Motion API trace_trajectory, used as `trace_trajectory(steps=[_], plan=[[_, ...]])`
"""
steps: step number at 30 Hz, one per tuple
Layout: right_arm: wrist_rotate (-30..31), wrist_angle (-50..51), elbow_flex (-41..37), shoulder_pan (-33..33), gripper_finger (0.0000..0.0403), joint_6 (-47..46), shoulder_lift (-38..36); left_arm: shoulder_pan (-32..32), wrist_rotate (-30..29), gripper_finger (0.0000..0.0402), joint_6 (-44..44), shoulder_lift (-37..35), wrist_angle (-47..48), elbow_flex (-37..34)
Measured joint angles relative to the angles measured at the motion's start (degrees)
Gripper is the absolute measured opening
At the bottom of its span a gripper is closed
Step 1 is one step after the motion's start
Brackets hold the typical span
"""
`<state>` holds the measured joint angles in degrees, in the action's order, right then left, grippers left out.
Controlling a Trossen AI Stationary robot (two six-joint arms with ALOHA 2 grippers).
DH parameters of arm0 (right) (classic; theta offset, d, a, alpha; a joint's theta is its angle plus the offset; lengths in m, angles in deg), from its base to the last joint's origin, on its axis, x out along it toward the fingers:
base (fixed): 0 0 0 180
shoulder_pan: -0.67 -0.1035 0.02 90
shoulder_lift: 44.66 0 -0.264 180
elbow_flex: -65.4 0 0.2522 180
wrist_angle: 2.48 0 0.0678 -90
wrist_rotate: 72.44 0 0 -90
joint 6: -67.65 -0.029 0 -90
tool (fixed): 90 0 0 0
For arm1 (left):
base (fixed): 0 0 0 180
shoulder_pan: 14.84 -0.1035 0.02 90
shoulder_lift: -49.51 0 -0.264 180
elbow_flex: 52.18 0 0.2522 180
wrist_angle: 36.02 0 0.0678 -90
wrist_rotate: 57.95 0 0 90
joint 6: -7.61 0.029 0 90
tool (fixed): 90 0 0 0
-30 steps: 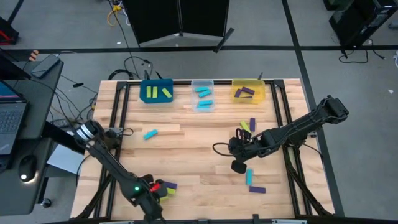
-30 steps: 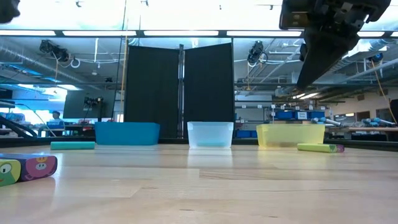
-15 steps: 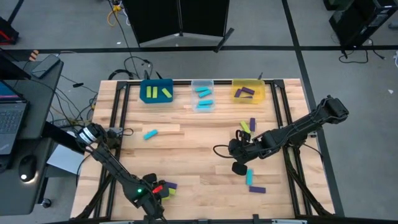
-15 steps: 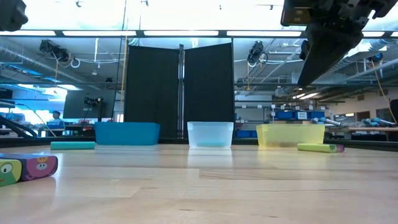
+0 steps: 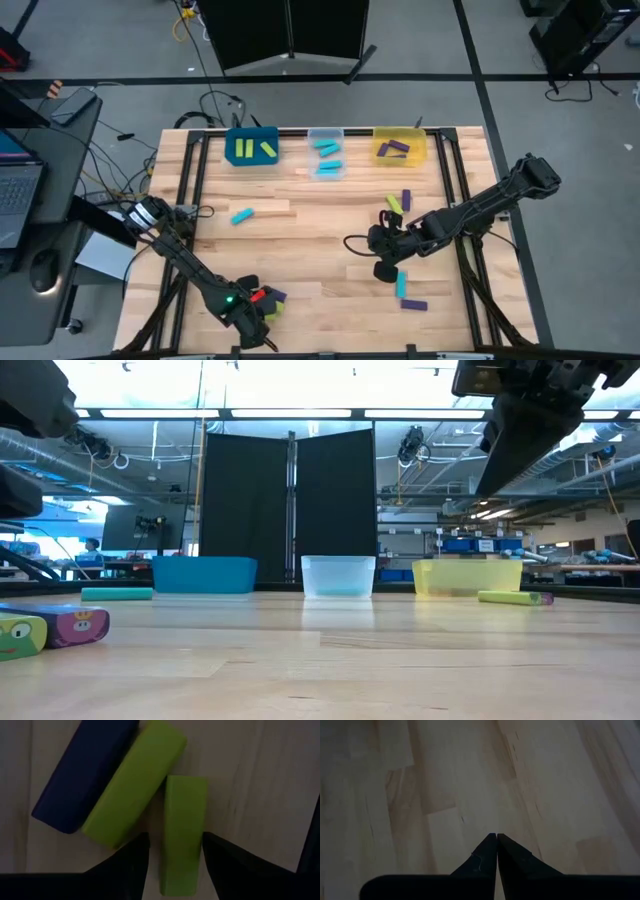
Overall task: Sort blocks
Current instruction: Put the green block into the blue bin
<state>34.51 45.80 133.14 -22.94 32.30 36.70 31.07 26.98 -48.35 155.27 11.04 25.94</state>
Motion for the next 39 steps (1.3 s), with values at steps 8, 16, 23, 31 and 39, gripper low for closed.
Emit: trace_trajectory(steps=[8,16,23,31,39], plan=[[0.04,-0.26,0.00,0.00,0.0020,1.04,0.00,-0.16,-0.89,0.0166,2.07,0.33,0.34,0.00],[0.04,-0.24,0.00,0.00,0.0020,1.07,0.00,-0.46,0.16,0.0103,2.92,0.38,1.01,0.32],[0.04,-0.22,0.00,0.00,0.0021,1.07,0.00,-0.27,1.11,0.0103,6.06,0.70,8.34,5.89],[0.04,-0.24,0.00,0.00,0.0018,0.87,0.00,-0.49,-4.32,0.0103,6.03,0.59,29.51,19.67],[0.04,-0.41,0.00,0.00,0.0018,0.85,0.00,-6.29,-11.46,0.0103,9.80,-2.12,38.88,26.18]])
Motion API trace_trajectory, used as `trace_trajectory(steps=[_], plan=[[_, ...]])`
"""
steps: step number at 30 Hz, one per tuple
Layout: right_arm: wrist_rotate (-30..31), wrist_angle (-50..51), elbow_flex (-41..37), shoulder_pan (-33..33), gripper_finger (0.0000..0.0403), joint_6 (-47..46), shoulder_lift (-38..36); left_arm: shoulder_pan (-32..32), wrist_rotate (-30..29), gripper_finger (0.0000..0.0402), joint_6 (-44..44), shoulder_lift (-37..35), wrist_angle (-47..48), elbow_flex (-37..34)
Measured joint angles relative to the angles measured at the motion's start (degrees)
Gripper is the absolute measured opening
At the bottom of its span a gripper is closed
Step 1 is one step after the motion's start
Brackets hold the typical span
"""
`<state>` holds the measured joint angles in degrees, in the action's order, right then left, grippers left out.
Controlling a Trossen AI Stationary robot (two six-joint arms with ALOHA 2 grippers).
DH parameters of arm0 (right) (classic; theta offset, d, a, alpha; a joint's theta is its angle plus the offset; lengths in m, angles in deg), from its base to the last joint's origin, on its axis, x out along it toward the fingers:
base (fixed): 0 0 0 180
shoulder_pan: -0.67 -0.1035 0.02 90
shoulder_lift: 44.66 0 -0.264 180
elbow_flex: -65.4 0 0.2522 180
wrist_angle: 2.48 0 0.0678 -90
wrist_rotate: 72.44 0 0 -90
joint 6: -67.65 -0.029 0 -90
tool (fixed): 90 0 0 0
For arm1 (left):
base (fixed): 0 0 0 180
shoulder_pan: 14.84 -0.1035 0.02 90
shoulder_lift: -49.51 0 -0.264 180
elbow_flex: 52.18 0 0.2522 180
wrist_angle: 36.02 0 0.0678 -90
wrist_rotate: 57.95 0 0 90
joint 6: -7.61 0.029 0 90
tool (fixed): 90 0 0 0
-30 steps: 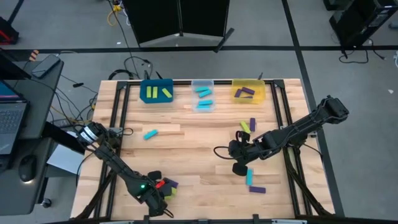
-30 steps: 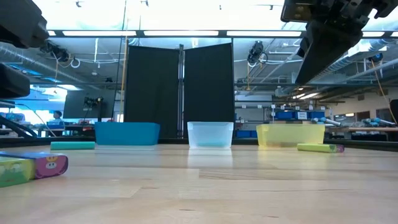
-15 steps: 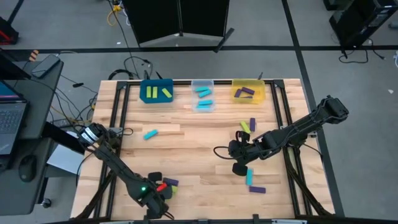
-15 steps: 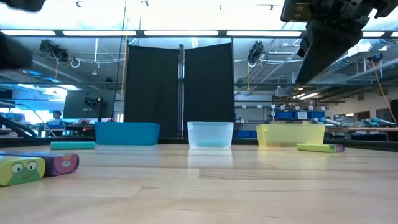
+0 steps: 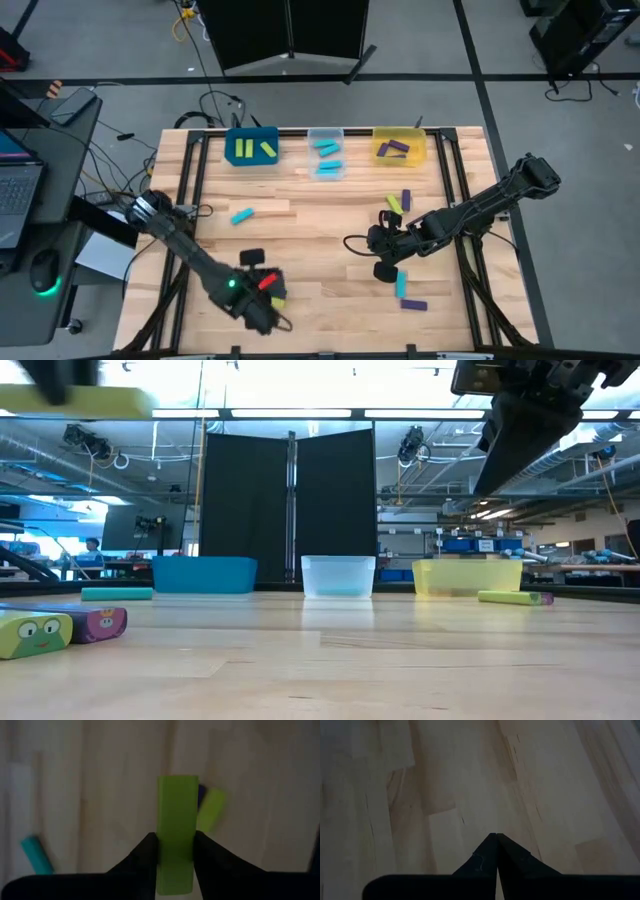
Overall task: Sort blocks
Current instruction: Put the green block into the blue bin
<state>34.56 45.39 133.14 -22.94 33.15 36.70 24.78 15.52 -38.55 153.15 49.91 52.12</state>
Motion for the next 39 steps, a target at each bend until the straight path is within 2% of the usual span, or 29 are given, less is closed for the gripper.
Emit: trace_trajectory(steps=[3,8,14,17,20,24,29,34,39], plan=[[0.00,-0.71,0.00,0.00,0.0015,0.04,0.00,-3.10,-1.73,0.0103,3.44,-2.17,-2.55,-0.99],[-0.01,-1.09,0.02,0.00,0.0021,0.00,0.00,-8.01,-3.18,0.0103,10.73,-6.81,-14.91,-6.93],[-0.02,-1.10,0.02,0.00,0.0021,-0.22,0.00,-13.83,-2.92,0.0103,13.10,-15.24,-35.26,-22.91],[-0.02,-1.08,0.02,0.00,0.0016,-0.22,0.00,-17.06,-2.21,0.0103,12.68,-20.39,-40.88,-30.59],[-0.07,-1.08,0.02,0.44,0.0015,-0.17,0.00,-22.16,-1.97,0.0103,12.08,-25.55,-42.00,-36.08],[-0.38,-1.10,0.02,1.74,0.0022,-0.13,0.00,-32.56,-0.68,0.0103,14.50,-31.41,-38.40,-38.61],[-0.98,-1.16,0.02,3.23,0.0020,-0.33,0.00,-49.29,3.34,0.0103,21.97,-34.86,-33.62,-38.70],[-1.08,-1.51,0.02,4.54,0.0015,0.19,0.00,-66.26,9.31,0.0103,28.96,-33.87,-32.20,-38.71],[-2.14,-1.51,0.02,6.37,0.0022,1.91,0.00,-80.33,16.71,0.0103,36.40,-30.17,-32.98,-38.23]])
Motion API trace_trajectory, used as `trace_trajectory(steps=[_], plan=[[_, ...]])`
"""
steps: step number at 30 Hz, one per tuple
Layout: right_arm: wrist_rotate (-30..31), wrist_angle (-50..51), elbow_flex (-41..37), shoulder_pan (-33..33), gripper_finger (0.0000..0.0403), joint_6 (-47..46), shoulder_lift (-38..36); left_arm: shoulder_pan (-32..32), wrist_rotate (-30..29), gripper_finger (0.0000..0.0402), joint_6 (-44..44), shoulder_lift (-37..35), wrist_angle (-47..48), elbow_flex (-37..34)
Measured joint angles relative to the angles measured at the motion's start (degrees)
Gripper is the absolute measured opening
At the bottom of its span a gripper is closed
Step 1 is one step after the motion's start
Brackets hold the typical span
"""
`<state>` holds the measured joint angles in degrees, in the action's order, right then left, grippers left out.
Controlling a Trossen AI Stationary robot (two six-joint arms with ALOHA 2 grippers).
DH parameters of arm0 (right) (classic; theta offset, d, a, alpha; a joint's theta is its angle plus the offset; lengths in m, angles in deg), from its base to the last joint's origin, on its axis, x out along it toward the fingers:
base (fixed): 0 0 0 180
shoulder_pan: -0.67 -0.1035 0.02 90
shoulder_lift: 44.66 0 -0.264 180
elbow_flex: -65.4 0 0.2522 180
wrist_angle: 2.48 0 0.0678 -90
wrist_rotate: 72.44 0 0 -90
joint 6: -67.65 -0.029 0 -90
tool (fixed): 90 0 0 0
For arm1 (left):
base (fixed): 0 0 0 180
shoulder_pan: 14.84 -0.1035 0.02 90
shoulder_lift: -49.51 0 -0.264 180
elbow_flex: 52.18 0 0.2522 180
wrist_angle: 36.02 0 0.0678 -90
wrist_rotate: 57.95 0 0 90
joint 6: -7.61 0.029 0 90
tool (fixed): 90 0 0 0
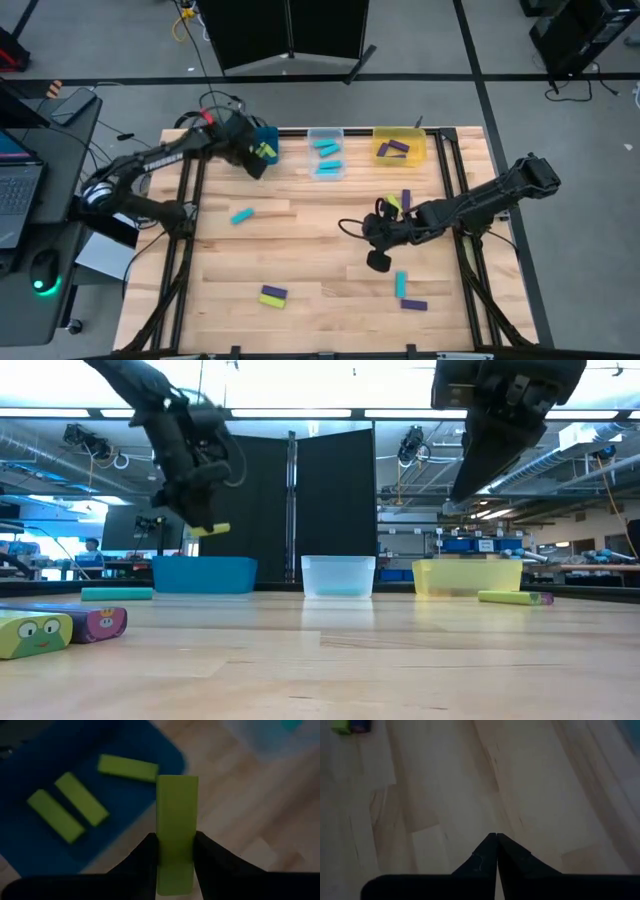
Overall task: Sort blocks
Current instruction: Put the green block into the blue bin
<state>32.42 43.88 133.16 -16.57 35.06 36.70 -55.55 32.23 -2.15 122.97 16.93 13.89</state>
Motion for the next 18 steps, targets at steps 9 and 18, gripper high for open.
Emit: trace_trajectory(steps=[9,18], plan=[[-1.47,0.02,0.00,4.65,0.0014,5.27,0.00,-11.77,1.72,0.0103,9.43,12.97,-0.75,9.06],[-4.50,0.02,0.00,8.68,0.0023,8.42,0.00,-13.22,1.37,0.0103,12.57,25.92,2.46,14.95]])
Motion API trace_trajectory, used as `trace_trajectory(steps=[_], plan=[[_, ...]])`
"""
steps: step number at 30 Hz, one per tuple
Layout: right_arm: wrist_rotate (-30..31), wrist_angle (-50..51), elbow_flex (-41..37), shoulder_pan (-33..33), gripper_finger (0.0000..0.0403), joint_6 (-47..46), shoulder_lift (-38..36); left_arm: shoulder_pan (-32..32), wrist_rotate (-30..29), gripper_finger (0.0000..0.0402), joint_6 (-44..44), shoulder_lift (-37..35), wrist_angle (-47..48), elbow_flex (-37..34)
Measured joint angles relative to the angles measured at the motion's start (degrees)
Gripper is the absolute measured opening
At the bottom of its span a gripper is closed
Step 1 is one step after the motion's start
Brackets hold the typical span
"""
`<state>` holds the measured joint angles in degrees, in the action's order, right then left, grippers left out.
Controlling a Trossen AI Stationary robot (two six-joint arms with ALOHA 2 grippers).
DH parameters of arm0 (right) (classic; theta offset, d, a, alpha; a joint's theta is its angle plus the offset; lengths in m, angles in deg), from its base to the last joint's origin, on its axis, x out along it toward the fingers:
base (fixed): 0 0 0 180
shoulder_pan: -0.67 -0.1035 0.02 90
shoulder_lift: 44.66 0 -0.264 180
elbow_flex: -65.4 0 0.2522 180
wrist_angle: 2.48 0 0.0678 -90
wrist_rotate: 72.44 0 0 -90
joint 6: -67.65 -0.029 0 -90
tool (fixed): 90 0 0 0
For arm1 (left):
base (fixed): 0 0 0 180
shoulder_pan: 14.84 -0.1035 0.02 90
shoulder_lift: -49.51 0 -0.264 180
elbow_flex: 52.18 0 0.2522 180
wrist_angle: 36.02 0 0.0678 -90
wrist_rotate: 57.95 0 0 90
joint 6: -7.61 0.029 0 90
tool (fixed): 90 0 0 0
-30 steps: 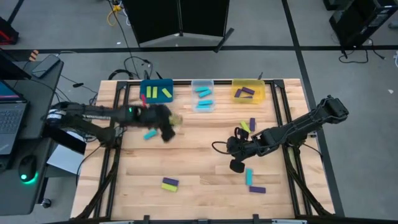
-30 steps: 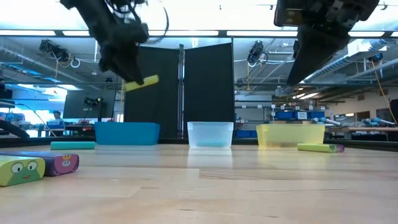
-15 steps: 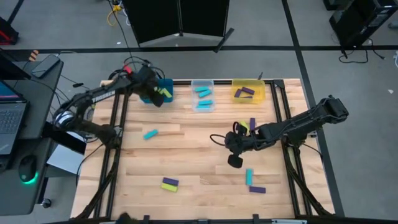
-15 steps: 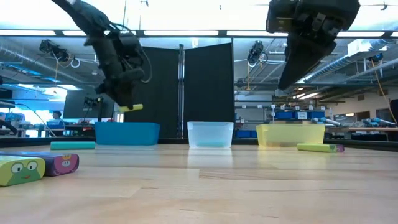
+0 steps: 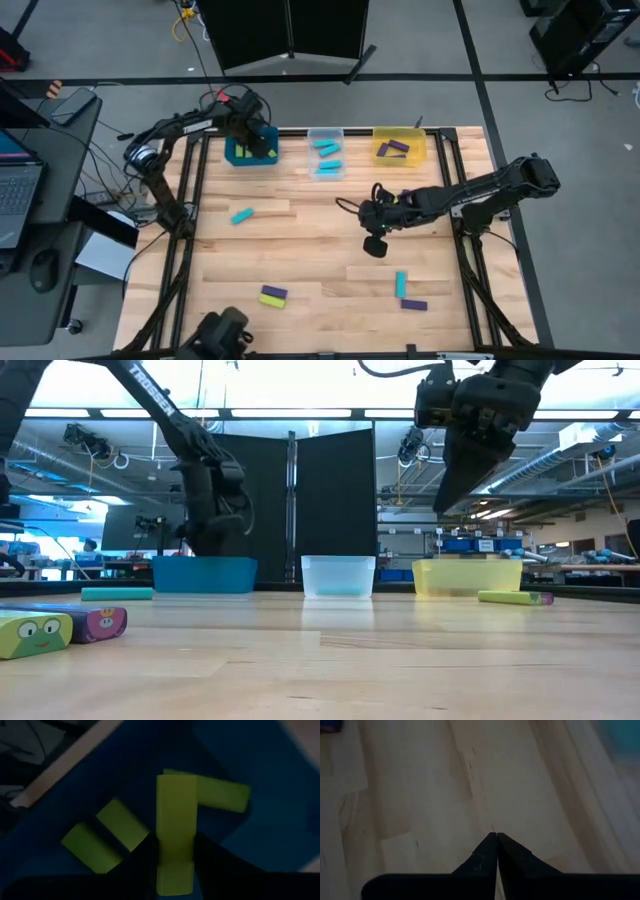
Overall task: Sort blocks
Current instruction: Put the green block into the blue bin
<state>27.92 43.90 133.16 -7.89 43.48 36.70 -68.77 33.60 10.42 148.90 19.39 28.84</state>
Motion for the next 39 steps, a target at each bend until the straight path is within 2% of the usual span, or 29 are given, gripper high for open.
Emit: trace_trajectory(steps=[8,15,19,26,32,36,39], plan=[[-0.15,0.02,0.00,1.85,0.0016,1.86,0.00,0.02,-2.80,0.0111,1.48,1.87,0.55,0.07],[-0.14,0.02,0.00,2.78,0.0025,1.95,0.00,0.41,-2.96,0.0238,1.51,0.85,0.07,0.10],[-0.14,0.11,0.00,2.76,0.0021,2.04,0.00,1.80,-2.96,0.0268,1.38,-1.91,-2.84,-0.71],[0.30,2.45,0.00,2.59,0.0018,0.60,0.00,7.95,-0.03,0.0243,-2.58,-14.28,-16.37,-10.41],[4.54,12.92,0.00,3.16,0.0010,-10.24,0.00,16.88,1.68,0.0223,-6.75,-27.18,-29.62,-21.75],[4.89,20.58,0.00,4.83,0.0021,-15.35,0.00,23.65,1.68,0.0223,-9.62,-34.17,-42.44,-29.31],[2.69,23.29,0.00,7.14,0.0030,-16.17,0.00,28.55,1.87,0.0223,-11.48,-37.17,-53.83,-35.43]])
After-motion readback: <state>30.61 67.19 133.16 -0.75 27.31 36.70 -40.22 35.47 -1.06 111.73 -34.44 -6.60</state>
